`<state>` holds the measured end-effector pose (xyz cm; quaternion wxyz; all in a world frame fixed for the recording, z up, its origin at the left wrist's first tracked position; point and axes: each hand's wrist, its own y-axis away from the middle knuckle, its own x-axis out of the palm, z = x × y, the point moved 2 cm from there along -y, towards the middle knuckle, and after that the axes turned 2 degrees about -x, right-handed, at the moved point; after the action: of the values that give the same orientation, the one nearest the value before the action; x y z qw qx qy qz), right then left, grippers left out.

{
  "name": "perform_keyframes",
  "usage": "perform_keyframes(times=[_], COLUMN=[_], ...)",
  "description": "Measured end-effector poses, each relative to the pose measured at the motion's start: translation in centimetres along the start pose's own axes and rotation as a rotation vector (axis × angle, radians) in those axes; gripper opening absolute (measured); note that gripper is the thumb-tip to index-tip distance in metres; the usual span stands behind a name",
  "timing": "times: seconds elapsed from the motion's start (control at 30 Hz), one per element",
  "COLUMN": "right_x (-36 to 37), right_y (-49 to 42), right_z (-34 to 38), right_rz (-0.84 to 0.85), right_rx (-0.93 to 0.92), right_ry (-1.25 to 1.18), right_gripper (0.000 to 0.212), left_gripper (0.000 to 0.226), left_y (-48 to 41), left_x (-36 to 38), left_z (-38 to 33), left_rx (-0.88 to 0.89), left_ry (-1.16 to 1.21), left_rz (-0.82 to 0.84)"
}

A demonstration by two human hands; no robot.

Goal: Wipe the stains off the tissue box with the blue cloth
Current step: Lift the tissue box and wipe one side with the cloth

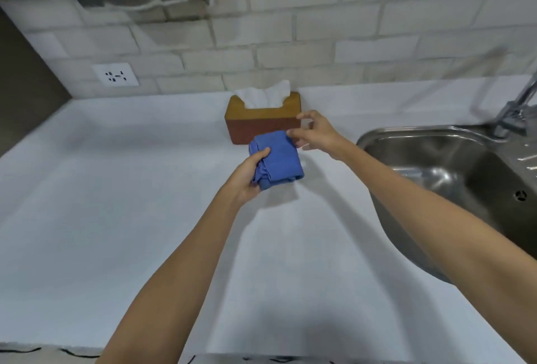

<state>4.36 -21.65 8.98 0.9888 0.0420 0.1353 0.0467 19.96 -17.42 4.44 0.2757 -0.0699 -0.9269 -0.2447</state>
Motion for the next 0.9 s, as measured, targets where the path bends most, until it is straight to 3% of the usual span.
perform_keyframes(times=[0.1, 0.23, 0.33, 0.53, 0.7, 0.9], right_x=[-0.1, -0.3, -0.1, 1.0, 1.8, 2.1], right_y=[-3.4, -7.2, -9.7, -12.6, -13.1, -12.1], right_z=[-1.9, -3.9, -5.0, -7.3, -7.6, -7.5], right_rz=[-0.097, -0.219, -0.245, -0.234, -0.227, -0.240], right_rx=[0.062, 0.118, 0.165, 0.167, 0.039, -0.018], right_ry=[-0.011, 0.087, 0.119, 0.144, 0.177, 0.182], right_gripper=[0.059, 0.064, 0.068, 0.070, 0.048, 0.042], left_gripper=[0.039, 0.033, 0.030, 0.023, 0.033, 0.040], left_y=[-2.3, -6.1, -8.9, -14.6, -16.2, -15.3], left_x=[-3.9, -8.8, -10.4, -10.9, -10.0, -9.5], left_z=[-3.4, -7.8, -10.2, -11.7, -10.6, -10.5], left_rx=[0.095, 0.294, 0.361, 0.315, 0.323, 0.323], left_ry=[-0.150, -0.405, -0.492, -0.559, -0.470, -0.509], left_rz=[-0.263, -0.714, -0.838, -0.821, -0.623, -0.561])
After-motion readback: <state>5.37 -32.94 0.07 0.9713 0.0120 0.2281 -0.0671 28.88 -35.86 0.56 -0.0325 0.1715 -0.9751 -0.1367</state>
